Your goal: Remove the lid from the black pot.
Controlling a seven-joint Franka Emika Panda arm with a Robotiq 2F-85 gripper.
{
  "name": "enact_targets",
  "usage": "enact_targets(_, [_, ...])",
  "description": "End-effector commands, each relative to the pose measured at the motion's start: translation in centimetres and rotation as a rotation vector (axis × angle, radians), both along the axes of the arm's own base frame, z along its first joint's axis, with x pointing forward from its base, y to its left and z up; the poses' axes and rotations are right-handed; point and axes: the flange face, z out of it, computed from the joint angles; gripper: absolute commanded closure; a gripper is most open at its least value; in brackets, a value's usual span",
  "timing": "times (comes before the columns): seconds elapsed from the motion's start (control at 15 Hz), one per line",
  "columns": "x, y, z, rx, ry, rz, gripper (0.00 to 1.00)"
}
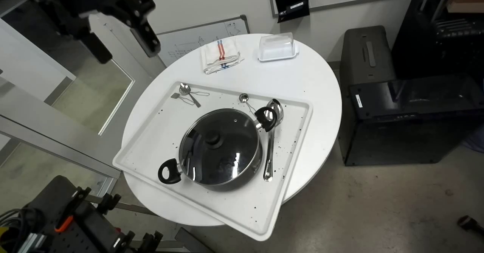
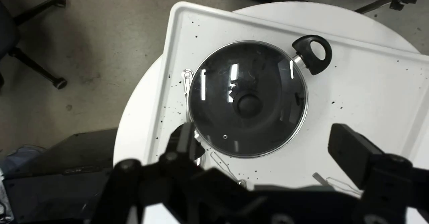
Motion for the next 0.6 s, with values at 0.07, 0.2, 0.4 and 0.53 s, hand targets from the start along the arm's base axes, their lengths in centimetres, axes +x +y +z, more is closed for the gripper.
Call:
enact_targets(0.07, [2.8, 2.0, -4.8, 0.016, 0.073, 0.072, 0.00])
enact_targets(0.2, [3.3, 2.8, -7.5, -0.002, 0.099, 0.083, 0.00])
enact_targets(0.4, [4.1, 3.3, -11.0, -0.015, 0.103, 0.096, 0.00])
enact_targets(0.53, [4.4, 3.3, -13.3, -0.022, 0.092, 0.103, 0.00])
